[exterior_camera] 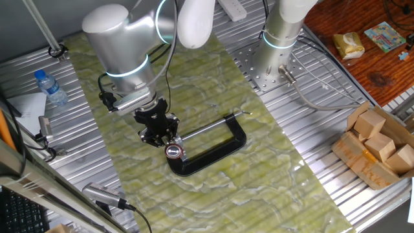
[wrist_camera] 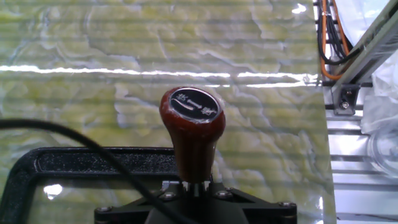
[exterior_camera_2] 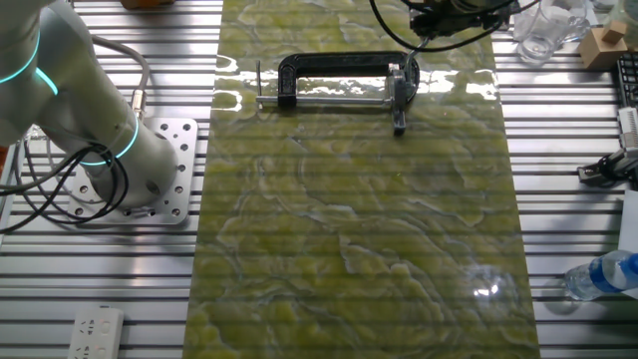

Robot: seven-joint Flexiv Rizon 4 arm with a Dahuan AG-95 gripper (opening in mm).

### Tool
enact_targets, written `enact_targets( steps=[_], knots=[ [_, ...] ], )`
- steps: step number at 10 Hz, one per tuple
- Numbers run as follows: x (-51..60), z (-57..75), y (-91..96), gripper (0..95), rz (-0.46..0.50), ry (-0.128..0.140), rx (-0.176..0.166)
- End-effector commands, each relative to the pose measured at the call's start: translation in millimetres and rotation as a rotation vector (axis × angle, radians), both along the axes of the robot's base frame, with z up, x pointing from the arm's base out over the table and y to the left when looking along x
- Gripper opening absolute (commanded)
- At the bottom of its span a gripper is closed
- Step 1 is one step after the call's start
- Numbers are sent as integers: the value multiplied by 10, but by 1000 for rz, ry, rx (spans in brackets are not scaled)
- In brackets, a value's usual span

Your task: Push down the lever

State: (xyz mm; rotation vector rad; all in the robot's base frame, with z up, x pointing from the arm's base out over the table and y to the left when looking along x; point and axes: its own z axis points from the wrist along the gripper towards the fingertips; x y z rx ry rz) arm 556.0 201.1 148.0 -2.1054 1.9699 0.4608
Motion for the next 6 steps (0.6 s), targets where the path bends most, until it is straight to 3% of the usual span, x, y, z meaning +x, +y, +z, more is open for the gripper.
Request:
enact_targets(
  steps=[1,4,5,6],
  knots=[
    [-3,10,-5,0,-8,8,-20],
    [0,11,-2,0,-29,14,-46],
    [1,12,-1,190,-40,17,-60],
    [3,17,2,190,-55,21,-67]
  ],
)
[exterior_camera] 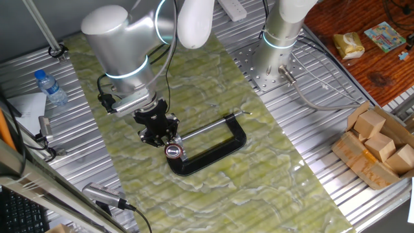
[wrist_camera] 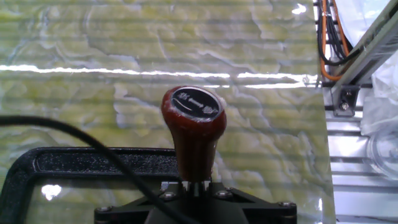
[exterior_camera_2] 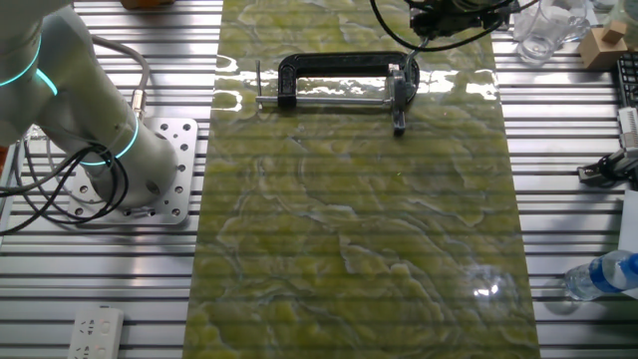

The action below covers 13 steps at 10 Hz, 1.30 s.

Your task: Push down the lever

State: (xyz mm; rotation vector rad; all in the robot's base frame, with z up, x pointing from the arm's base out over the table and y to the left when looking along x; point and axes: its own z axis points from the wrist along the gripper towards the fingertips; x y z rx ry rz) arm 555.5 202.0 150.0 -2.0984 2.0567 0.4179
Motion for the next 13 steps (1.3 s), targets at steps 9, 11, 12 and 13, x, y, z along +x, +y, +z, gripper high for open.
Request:
enact_targets(
  steps=[9,11,12,13],
  knots=[
    [-36,686,247,190,-154,29,-204],
    [-57,789,196,190,-176,53,-203],
    [-87,855,255,190,-217,71,-205],
    [-107,901,310,190,-243,76,-205]
  ],
)
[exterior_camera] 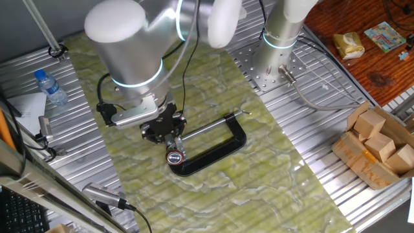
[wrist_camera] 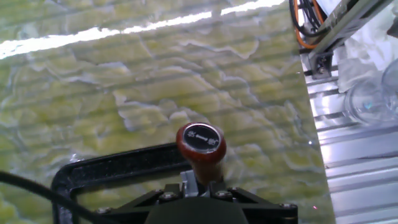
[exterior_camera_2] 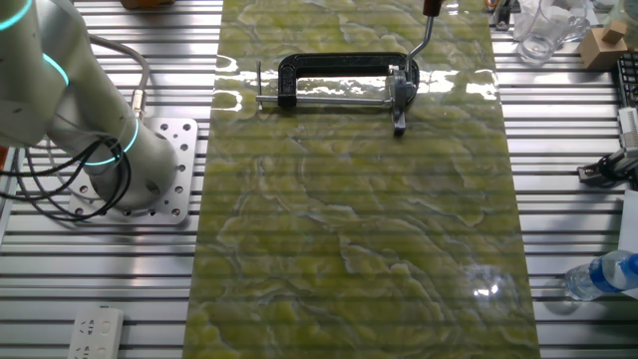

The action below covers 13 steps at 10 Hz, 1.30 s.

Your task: Push down the lever

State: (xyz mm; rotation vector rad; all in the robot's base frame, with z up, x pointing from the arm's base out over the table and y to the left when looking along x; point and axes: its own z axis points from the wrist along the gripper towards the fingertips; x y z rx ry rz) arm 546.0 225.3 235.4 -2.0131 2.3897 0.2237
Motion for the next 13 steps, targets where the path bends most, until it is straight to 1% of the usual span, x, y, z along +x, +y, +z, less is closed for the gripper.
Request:
enact_targets(
  steps=[1,2,4,5,6,9,11,13],
  knots=[
    [-23,83,118,0,-81,22,16],
    [-40,119,179,0,-104,25,20],
    [-50,145,272,0,-129,30,34],
    [-45,146,291,0,-135,31,41],
    [-28,135,351,0,-145,29,51],
    [9,46,519,0,-190,20,56],
    [22,1,607,0,-216,13,72],
    [28,-30,659,0,-219,2,73]
  ],
)
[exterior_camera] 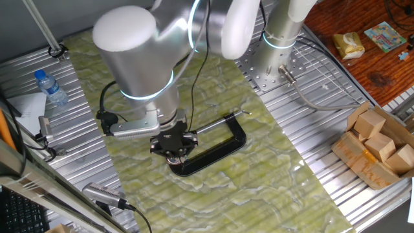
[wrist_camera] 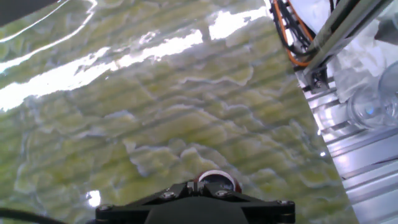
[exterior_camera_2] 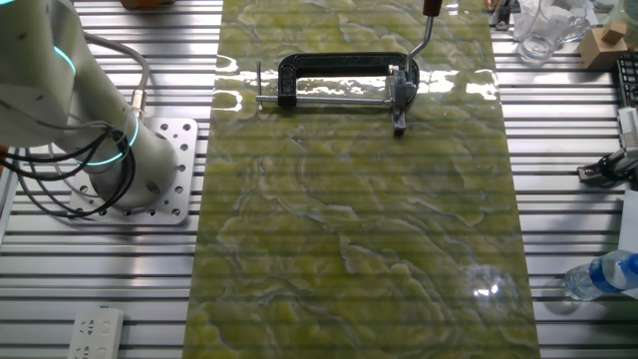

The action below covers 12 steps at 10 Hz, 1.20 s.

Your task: Push down the lever

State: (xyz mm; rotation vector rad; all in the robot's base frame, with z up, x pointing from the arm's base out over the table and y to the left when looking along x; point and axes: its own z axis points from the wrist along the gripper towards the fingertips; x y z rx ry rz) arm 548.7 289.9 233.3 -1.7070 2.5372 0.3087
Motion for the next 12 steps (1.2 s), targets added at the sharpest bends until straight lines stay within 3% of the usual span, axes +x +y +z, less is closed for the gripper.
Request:
enact_targets(
  steps=[1,5,7,12],
  knots=[
    [5,-35,55,0,-7,-8,-2],
    [28,-121,156,0,-5,-43,-10],
    [82,-178,118,0,42,-53,-8],
    [97,-208,89,0,96,-62,-39]
  ],
)
